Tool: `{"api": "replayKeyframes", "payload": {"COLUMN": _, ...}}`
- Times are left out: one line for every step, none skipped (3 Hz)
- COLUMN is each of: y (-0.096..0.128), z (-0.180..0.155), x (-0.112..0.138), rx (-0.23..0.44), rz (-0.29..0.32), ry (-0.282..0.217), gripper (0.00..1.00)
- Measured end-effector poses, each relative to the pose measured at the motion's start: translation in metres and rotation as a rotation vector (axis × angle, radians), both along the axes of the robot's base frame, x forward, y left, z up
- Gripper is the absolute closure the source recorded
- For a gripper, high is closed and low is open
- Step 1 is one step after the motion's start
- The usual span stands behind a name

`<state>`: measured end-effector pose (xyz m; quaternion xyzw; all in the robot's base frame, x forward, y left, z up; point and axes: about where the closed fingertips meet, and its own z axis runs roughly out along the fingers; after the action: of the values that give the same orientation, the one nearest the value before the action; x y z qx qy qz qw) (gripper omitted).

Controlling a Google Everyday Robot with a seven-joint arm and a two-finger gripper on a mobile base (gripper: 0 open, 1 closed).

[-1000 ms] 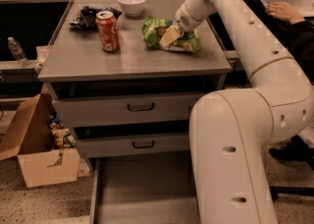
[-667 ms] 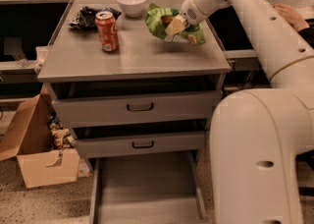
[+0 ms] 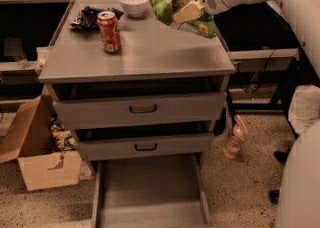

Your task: Place green rice chip bag into bottom drawer

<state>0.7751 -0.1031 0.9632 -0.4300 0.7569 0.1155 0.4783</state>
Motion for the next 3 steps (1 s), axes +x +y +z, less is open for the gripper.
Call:
{"api": "replayKeyframes", "payload": {"y": 0.006, "z": -0.005, "x": 0.003, "rx": -0.002, "rz": 0.008, "ry": 0.008, "gripper": 1.00}}
{"api": "replayKeyframes", "payload": {"y": 0.015, "z": -0.015, "x": -0.009, "rx": -0.013, "rz": 0.061, "ry": 0.028, "gripper": 1.00}}
{"api": "replayKeyframes", "payload": {"y": 0.024, "z": -0.014, "x": -0.054, "rx": -0.037, "rz": 0.160, "ry": 0.013, "gripper": 1.00}}
